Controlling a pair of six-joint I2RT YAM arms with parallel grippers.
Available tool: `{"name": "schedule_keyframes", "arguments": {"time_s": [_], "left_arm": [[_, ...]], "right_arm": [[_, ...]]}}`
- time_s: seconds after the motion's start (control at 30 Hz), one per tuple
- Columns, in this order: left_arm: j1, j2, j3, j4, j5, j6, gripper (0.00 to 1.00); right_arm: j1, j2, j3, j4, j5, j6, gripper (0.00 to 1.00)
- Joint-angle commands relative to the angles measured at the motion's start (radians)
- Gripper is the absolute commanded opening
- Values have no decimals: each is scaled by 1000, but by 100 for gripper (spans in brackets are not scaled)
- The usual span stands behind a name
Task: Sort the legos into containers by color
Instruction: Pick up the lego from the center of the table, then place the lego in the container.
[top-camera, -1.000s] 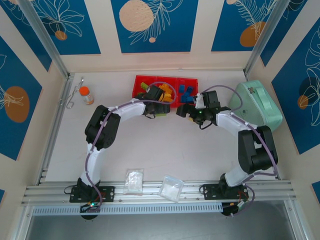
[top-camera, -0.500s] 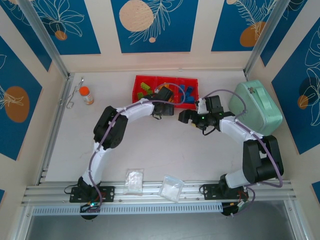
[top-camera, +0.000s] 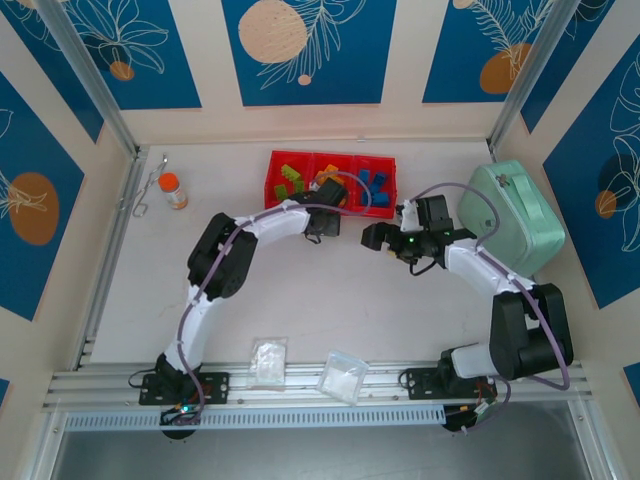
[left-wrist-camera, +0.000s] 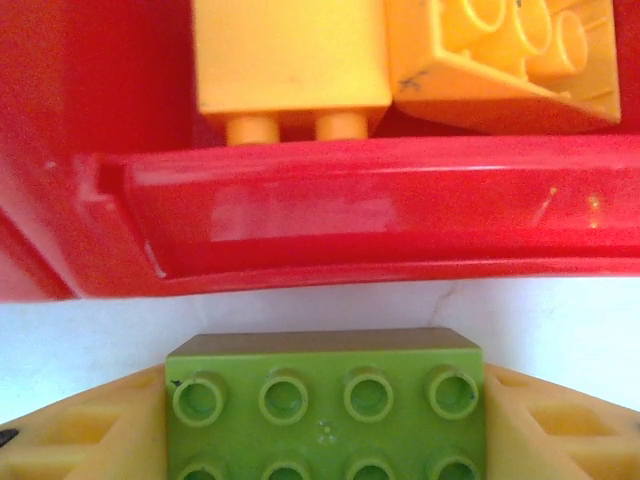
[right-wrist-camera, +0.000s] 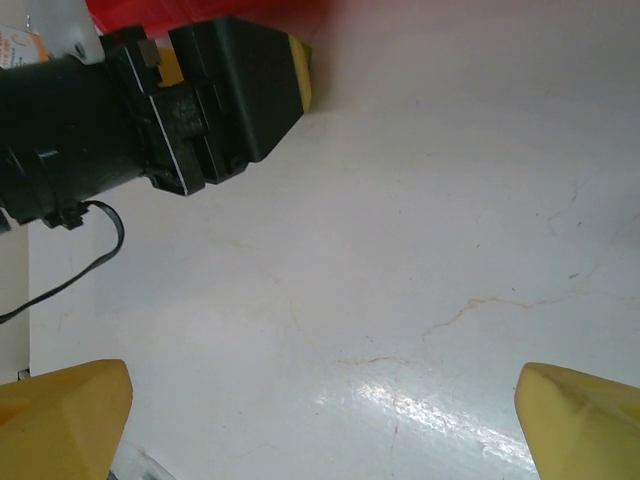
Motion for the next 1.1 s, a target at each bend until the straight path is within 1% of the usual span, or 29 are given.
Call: {"name": "schedule_keyframes", "arguments": {"time_s": [0.0,0.07,0.13,0.27,0.33,0.43,0.53,0.63,0.8,0.93,1.07], "left_arm": [[5,-33,-86,27,57,3,53],[5,-59,-115,29,49,8,48],[5,-92,-145,25,43,11,45],[5,-206,-235,38,37,18,44],[8,-265,-269,33,17,18,44],[30,-329,-266,-17,-13,25,44],[75,-357,-223,-75,-33,57,45],[128,-341,-146,-130,-44,102,45],[204,-243,28,-198,-35,189,45],[231,-144,181,-232,-28,247,45],[247,-42,325,-272,-6,270,48]], "right_arm": [[-5,-23,-7,-27,-14,-20,99],[-5,-29,-3,-30,-17,-18,99],[-5,-35,0,-35,-16,-19,99],[-6,-41,11,-47,-7,-26,99],[-7,-35,22,-57,-3,-31,99],[-7,-31,35,-64,-3,-34,99],[-7,-33,40,-67,-5,-32,99],[-6,-39,45,-79,-2,-35,99],[-5,-60,40,-104,14,-44,99],[-8,-78,42,-131,26,-61,99],[-14,-102,44,-150,36,-72,100]]}}
